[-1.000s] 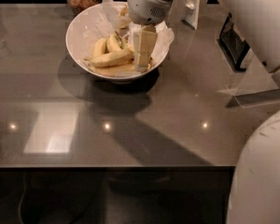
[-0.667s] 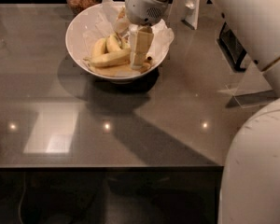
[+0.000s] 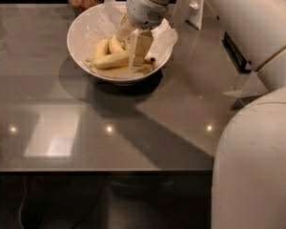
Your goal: Pick banana from white bowl
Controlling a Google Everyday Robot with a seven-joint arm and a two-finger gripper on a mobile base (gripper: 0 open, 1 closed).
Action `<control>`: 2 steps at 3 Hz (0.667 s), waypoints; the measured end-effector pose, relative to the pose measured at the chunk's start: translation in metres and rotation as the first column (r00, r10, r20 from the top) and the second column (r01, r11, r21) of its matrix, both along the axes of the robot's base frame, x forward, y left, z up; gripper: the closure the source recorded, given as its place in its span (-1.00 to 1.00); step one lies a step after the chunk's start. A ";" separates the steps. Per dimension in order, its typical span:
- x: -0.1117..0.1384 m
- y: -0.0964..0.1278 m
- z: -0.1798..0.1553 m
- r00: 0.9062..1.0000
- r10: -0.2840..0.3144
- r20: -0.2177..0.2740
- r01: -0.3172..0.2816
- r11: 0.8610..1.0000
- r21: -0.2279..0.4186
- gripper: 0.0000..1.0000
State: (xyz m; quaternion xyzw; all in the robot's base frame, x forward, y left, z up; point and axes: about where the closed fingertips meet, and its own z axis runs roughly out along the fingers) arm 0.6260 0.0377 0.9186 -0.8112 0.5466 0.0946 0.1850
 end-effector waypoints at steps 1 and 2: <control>0.004 0.000 -0.008 1.000 -0.005 -0.012 0.005 1.000 -0.013 -0.36; 0.004 0.000 -0.009 1.000 -0.005 -0.012 0.005 1.000 -0.013 -0.26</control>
Offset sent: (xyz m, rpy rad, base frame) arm -0.0019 -0.0096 -0.0205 -0.0568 0.0595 -0.0048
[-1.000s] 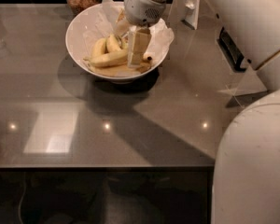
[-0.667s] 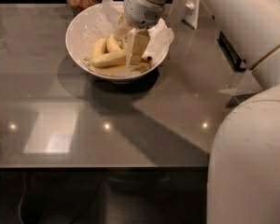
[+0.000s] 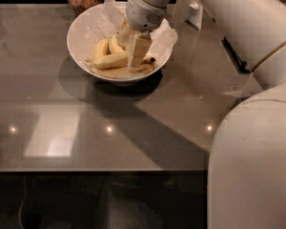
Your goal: Pick banana from white bowl
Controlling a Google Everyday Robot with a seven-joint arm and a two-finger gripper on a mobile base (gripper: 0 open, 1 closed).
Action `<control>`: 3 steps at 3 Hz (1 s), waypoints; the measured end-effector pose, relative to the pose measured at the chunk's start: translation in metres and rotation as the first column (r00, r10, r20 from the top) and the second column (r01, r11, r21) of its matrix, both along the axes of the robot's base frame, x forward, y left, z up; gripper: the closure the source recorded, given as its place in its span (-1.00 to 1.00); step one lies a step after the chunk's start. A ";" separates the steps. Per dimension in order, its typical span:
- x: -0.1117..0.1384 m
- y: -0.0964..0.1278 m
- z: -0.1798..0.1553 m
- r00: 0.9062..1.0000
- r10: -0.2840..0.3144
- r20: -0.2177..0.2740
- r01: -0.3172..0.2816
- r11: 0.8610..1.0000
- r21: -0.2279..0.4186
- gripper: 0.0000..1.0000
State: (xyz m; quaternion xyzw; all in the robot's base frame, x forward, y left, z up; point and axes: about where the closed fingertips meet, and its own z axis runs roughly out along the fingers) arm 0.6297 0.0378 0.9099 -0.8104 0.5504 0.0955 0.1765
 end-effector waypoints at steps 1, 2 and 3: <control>0.000 0.001 -0.006 1.000 -0.001 -0.008 0.001 1.000 -0.009 0.12; 0.000 0.000 -0.008 1.000 -0.001 -0.012 0.001 1.000 -0.012 0.59; -0.001 -0.001 -0.007 1.000 -0.001 -0.009 0.001 1.000 -0.013 0.99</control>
Offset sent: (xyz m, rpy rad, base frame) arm -0.0096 -0.0099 -0.0091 -0.0383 0.0406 0.0043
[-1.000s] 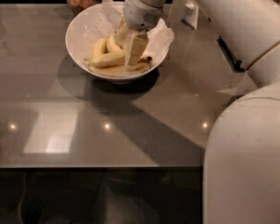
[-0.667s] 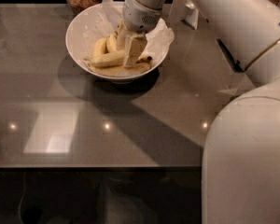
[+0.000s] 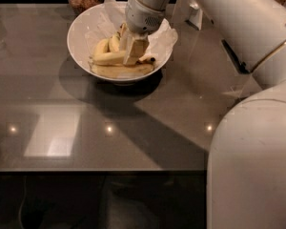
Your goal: Pick banana from white bowl
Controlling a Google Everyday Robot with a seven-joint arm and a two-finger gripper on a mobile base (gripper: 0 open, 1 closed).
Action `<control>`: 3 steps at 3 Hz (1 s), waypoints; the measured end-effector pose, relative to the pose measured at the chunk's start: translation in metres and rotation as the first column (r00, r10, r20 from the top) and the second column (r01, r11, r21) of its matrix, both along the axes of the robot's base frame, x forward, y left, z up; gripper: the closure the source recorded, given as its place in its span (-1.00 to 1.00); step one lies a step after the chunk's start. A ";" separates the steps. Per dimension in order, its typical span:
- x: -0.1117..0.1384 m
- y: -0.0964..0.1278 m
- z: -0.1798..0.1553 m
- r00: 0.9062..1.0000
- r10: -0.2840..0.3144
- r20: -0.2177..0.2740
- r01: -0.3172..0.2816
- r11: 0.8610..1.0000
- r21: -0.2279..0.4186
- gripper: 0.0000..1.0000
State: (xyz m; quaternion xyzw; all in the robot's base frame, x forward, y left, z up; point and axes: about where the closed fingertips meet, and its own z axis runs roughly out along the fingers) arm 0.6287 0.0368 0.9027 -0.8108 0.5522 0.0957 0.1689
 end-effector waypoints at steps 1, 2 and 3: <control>-0.003 -0.005 0.012 1.000 -0.003 0.024 0.003 1.000 0.006 1.00; -0.008 -0.016 0.027 0.999 -0.010 0.049 0.009 1.000 0.021 1.00; -0.021 -0.036 0.045 0.998 -0.021 0.067 0.016 0.997 0.077 1.00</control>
Offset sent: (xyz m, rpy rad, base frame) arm -0.0221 -0.0378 0.0490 0.0196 -0.0609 -0.0138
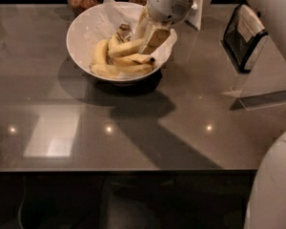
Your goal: Pick banana from white bowl
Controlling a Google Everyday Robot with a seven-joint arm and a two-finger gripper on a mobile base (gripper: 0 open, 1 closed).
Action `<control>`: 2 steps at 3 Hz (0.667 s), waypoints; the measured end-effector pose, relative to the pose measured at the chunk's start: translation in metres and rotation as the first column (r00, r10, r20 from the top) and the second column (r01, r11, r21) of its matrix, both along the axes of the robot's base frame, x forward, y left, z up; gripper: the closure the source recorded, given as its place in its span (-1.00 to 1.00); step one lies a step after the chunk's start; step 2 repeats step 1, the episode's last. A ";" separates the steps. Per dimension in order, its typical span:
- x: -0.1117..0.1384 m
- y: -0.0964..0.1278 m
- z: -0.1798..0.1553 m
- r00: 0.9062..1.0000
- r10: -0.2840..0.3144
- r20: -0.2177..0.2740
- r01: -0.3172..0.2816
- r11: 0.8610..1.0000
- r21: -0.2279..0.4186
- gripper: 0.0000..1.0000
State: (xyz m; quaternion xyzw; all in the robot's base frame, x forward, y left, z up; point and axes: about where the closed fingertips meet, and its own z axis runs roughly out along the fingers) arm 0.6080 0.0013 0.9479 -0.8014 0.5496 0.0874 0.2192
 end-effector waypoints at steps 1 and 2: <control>-0.024 -0.032 0.016 1.000 -0.026 -0.014 0.028 0.996 0.090 1.00; -0.024 -0.032 0.016 1.000 -0.026 -0.014 0.028 0.996 0.090 1.00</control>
Offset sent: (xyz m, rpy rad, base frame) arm 0.0000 0.0000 0.0000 0.0000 0.0000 0.0000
